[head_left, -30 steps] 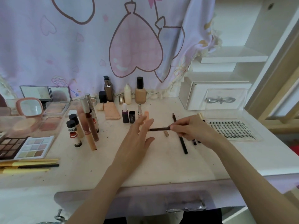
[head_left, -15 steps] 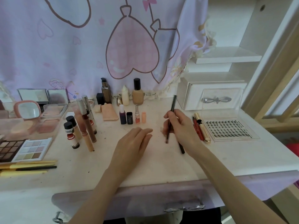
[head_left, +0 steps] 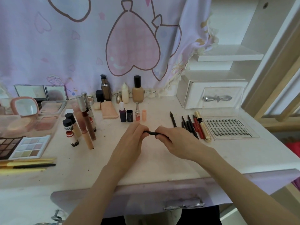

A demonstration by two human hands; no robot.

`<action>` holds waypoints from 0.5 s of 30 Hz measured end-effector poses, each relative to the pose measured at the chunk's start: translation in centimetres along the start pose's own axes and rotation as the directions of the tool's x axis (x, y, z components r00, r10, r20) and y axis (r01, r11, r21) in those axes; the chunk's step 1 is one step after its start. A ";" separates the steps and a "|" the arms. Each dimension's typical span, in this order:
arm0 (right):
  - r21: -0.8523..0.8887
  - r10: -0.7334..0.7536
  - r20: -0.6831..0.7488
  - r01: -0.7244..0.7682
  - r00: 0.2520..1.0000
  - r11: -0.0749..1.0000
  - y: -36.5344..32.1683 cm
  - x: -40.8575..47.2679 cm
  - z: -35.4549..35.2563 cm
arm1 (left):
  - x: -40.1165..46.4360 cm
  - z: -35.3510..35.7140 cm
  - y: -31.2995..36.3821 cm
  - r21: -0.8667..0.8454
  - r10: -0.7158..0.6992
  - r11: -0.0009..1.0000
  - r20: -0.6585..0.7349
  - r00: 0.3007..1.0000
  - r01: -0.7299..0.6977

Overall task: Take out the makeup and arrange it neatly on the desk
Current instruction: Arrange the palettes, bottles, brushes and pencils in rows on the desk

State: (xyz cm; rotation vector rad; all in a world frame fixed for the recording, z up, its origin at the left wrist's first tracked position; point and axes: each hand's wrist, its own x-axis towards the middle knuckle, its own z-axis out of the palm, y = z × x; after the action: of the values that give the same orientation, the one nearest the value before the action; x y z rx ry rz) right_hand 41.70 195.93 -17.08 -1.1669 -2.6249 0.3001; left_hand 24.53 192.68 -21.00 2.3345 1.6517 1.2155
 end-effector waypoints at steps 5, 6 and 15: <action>-0.044 -0.024 0.015 0.025 1.000 0.999 0.6 -0.1 -0.2 | 0.1 0.0 0.1 0.022 0.040 0.999 -0.015 0.999 -0.039; -0.039 -0.027 0.016 0.027 1.000 0.999 0.7 -0.2 -0.3 | 0.1 0.0 0.1 0.020 0.043 0.999 -0.012 0.999 -0.043; 0.151 0.187 0.105 -0.201 0.977 0.968 3.0 -0.6 -2.1 | 0.5 0.3 -0.8 0.061 -0.213 0.973 -0.151 0.965 0.224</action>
State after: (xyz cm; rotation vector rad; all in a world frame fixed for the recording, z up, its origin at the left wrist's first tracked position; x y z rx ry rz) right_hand 44.80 197.60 -16.08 -1.3853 -2.5073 0.6041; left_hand 24.12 193.56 -21.28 2.0763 1.9754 1.3222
